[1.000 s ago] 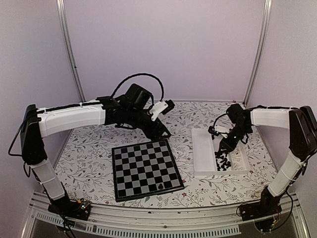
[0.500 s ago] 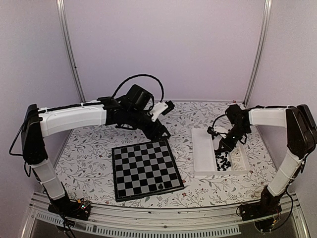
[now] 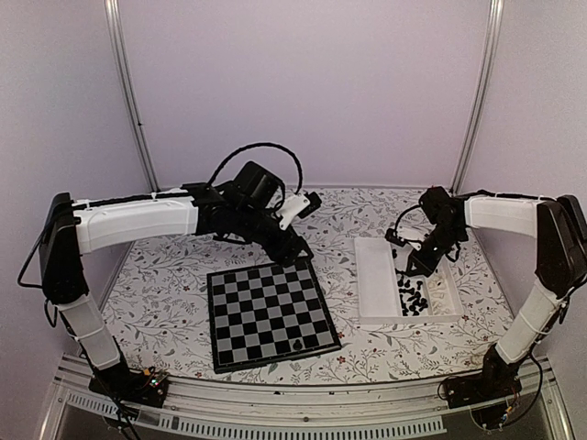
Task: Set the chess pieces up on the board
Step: Pick up the chess piece from the storage box.
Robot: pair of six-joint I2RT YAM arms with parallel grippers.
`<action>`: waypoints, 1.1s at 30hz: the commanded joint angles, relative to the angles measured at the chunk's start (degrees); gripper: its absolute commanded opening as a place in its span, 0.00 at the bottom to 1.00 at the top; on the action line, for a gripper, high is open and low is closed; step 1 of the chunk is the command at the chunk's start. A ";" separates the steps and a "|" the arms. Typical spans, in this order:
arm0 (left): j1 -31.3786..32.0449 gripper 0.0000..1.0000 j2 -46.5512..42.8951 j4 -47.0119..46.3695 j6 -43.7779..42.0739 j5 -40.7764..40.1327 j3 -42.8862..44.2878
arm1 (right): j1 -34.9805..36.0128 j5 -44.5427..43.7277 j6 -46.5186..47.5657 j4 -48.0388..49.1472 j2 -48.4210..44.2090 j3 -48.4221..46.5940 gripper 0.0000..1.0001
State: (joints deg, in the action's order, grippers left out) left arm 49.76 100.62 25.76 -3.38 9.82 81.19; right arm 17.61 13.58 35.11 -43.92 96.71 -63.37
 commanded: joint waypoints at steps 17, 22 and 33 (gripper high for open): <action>-0.18 0.73 -1.32 -0.36 -0.06 -0.27 -1.54 | 1.30 -0.25 -2.11 1.96 4.58 -2.61 0.27; -0.23 0.73 -1.20 -0.32 -0.08 -0.32 -1.65 | 1.31 -0.08 -1.98 2.73 6.35 -2.98 0.26; -0.27 0.73 -0.89 -0.27 -0.05 -0.06 -1.60 | 1.32 -0.03 -2.05 2.31 6.30 -3.15 0.12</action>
State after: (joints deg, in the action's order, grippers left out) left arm 49.71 100.62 25.65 -3.40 9.78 80.14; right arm 18.70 13.82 33.39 -41.50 102.87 -65.25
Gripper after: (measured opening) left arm 0.732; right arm 0.145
